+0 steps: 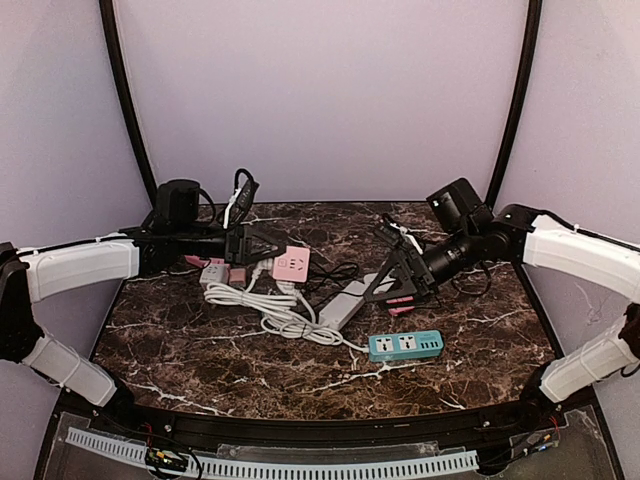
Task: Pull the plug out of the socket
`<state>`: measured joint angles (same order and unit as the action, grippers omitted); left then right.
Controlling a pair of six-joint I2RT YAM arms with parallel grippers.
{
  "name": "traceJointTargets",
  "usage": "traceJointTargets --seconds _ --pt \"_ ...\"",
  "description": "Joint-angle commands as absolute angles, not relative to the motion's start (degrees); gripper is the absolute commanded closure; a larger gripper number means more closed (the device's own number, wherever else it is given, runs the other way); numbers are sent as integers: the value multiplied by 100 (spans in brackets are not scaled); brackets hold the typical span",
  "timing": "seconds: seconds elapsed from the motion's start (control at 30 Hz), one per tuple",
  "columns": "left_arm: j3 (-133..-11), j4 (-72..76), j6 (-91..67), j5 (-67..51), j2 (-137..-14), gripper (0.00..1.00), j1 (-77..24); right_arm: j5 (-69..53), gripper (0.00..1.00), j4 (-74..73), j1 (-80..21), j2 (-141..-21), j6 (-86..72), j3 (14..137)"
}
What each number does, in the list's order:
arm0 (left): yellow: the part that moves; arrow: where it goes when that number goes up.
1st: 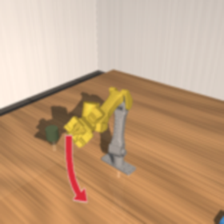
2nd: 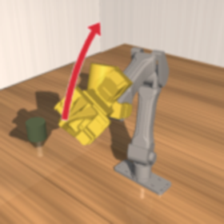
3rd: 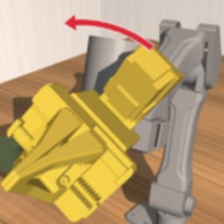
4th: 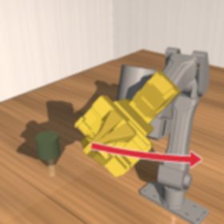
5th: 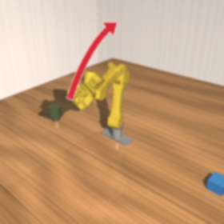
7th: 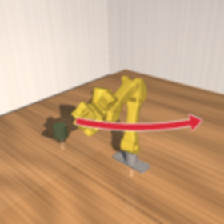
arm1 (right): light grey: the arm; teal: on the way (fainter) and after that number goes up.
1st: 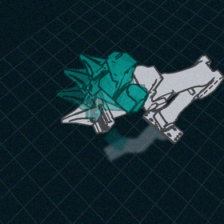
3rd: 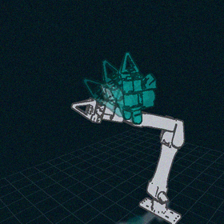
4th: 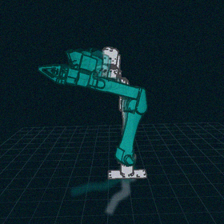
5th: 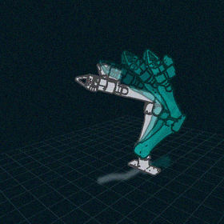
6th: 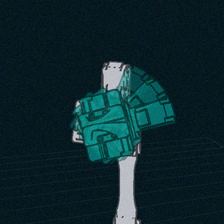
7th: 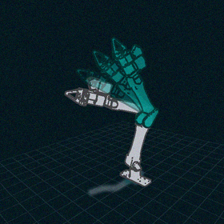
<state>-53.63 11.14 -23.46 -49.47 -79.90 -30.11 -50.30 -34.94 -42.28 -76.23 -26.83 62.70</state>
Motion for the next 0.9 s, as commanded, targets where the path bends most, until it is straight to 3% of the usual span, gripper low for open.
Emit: traceJointTargets --seconds 0.0,0.2,0.4,0.57,0.87 --pt "-5331 2159 -2777 -5064 -7697 99 -2979 -3612 2 -2324 -4270 -7423 -2952 6429" --pt "-5448 3216 -3527 -5211 -7957 99 -3018 -3341 1 212 -4409 -7179 -3307 5904" --pt "-5528 4253 -4023 -5474 -8214 99 -3211 -3223 1 1446 -4680 -7382 -3434 5643" --pt "-5287 5320 -4521 -5894 -8329 99 -3268 -3070 1 1260 -5064 -7772 -3218 5869" --pt "-5028 5616 -4684 -6161 -8180 99 -3278 -2737 1 1640 -5141 -8095 -3551 5754"
